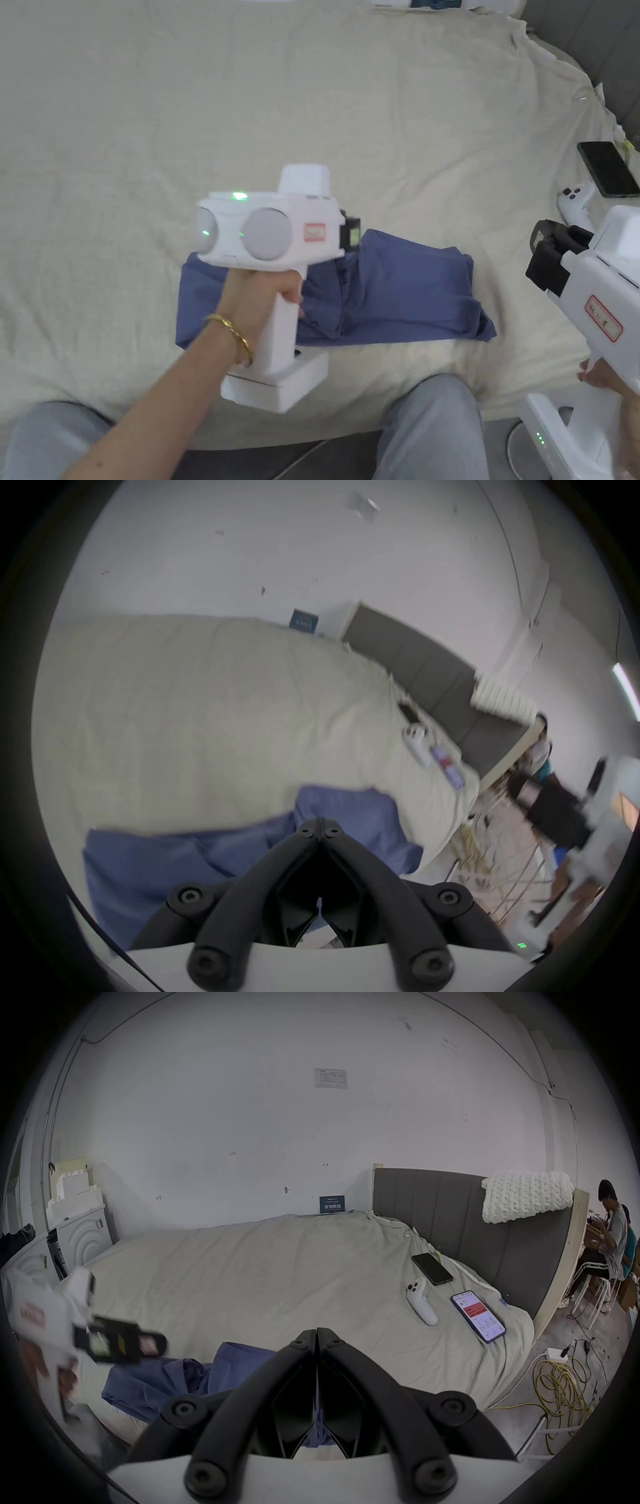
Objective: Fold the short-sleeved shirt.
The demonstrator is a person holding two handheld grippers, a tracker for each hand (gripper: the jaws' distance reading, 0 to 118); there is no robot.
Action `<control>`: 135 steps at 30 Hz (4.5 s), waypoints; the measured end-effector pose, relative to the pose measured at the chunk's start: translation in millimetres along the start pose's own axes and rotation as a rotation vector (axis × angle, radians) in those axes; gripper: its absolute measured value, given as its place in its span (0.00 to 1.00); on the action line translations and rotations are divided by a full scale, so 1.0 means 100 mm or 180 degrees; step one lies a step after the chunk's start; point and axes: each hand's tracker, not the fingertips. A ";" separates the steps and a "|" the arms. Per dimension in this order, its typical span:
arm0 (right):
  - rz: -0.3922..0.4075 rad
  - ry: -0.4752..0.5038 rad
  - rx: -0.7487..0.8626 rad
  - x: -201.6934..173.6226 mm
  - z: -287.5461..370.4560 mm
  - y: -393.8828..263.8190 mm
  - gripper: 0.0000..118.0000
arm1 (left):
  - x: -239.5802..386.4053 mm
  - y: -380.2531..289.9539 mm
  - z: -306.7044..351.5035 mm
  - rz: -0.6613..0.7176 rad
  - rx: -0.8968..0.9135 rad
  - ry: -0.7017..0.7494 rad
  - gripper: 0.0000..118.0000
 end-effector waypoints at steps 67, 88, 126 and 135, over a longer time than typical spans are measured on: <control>0.0219 0.0590 -0.0157 -0.72 -0.36 0.10 0.00 | -1.52 0.63 1.59 -0.0228 -0.0263 0.2446 0.05; 0.0026 0.0301 -0.0183 -0.24 -0.10 -0.04 0.00 | -0.57 -0.30 -0.32 -0.0858 -0.1485 0.1647 0.11; 0.0255 0.0436 -0.0269 -0.65 -0.10 0.01 0.00 | -0.57 -1.28 -0.43 -0.1667 -0.0341 0.1492 0.00; 0.0303 0.0658 -0.0121 -0.98 -0.12 0.18 0.00 | -0.61 -0.15 0.43 -0.0372 0.0200 0.0419 0.00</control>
